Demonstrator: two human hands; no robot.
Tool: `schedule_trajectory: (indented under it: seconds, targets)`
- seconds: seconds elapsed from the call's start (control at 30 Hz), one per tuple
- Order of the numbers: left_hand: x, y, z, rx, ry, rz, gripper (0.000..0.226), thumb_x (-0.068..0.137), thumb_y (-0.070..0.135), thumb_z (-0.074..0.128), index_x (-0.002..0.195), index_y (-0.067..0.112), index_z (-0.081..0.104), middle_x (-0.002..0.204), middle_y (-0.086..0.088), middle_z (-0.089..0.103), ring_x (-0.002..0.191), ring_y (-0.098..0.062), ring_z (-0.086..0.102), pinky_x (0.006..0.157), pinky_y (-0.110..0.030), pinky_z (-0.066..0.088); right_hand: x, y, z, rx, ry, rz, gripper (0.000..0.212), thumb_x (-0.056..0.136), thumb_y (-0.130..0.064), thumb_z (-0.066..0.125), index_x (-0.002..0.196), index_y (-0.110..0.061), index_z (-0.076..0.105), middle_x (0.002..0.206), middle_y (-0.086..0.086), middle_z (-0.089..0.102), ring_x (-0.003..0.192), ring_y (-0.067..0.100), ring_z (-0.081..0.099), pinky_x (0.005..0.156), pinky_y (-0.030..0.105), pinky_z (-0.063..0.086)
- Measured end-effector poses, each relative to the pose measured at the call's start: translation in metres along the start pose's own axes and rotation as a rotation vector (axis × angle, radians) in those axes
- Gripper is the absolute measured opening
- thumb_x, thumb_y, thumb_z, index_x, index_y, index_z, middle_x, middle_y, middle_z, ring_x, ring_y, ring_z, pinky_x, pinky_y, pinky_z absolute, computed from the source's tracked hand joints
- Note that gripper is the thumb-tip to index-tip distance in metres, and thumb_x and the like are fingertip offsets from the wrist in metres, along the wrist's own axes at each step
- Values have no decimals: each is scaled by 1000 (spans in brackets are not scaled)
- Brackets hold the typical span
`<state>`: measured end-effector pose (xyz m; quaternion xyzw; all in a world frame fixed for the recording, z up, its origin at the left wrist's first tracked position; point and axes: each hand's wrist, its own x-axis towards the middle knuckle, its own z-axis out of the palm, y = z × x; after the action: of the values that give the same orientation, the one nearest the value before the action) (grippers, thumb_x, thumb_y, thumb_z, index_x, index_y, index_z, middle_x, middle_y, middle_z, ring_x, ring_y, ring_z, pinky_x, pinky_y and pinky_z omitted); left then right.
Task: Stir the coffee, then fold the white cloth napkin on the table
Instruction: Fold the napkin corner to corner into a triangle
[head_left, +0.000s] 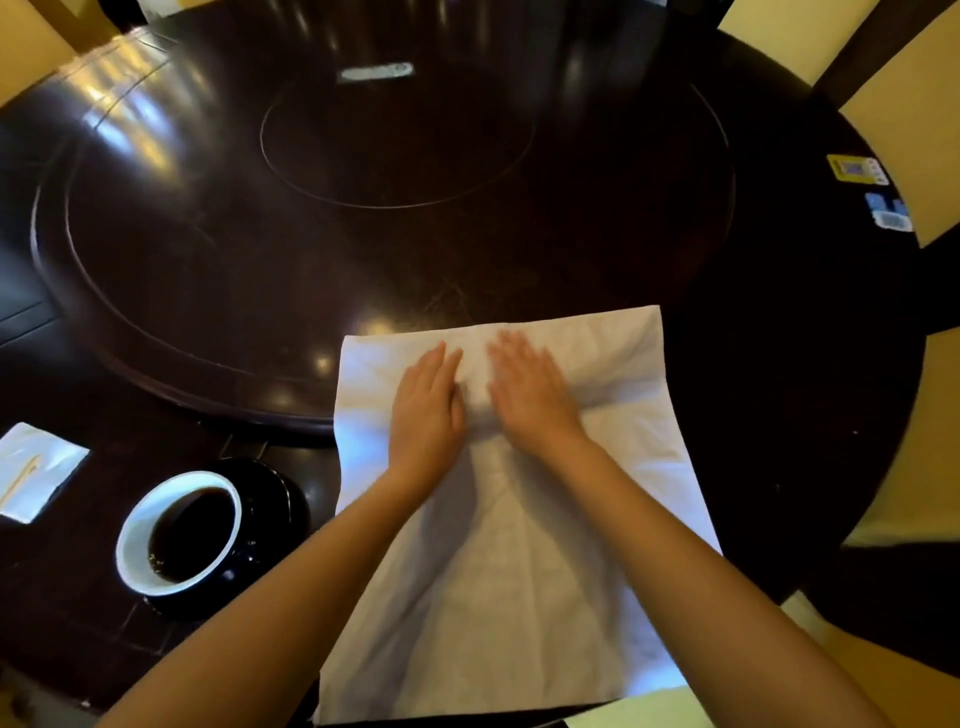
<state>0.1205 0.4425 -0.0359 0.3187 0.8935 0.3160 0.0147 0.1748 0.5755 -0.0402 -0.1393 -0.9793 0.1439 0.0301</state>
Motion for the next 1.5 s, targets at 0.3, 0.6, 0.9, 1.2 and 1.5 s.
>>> schedule_trajectory:
  seconds: [0.3, 0.6, 0.9, 1.2, 1.5]
  targets:
    - [34, -43, 7, 416, -194, -122, 67, 92, 55, 7, 149, 19, 9, 158, -1, 4, 144, -19, -3, 116, -46, -5, 25, 46, 6, -127, -81, 55, 67, 89, -55, 7, 149, -24, 9, 159, 0, 7, 146, 19, 2, 117, 41, 0]
    - [49, -66, -15, 438, -99, -333, 50, 100, 34, 18, 147, 20, 15, 157, -3, 9, 144, -19, 2, 116, -44, 2, 13, 130, -22, -127, -32, 303, 61, 97, -46, 22, 149, -17, 7, 159, 3, 3, 146, 20, -2, 117, 42, -1]
    - [62, -65, -42, 467, 37, -300, 23, 93, 12, 47, 110, 1, 58, 112, -24, 52, 104, -41, 45, 83, -47, 39, -51, 138, -12, -150, 45, 438, 64, 94, -42, 14, 147, -5, 16, 157, 13, 14, 145, 27, 10, 117, 44, 7]
    - [41, -9, -57, -22, 4, -336, 12, 83, 10, 57, 92, 7, 64, 91, -12, 64, 82, -26, 58, 66, -25, 38, -128, 140, 17, -212, -31, 351, 70, 97, -42, -2, 138, -3, 39, 144, 14, 43, 135, 27, 38, 109, 38, 15]
    - [-94, 109, 29, -362, -298, 12, 25, 80, 9, 65, 103, 20, 64, 86, 10, 61, 64, -1, 51, 63, -12, 40, -142, 148, 17, -64, 160, 326, 54, 91, -32, 24, 127, -5, 53, 136, 14, 53, 131, 29, 43, 113, 38, 16]
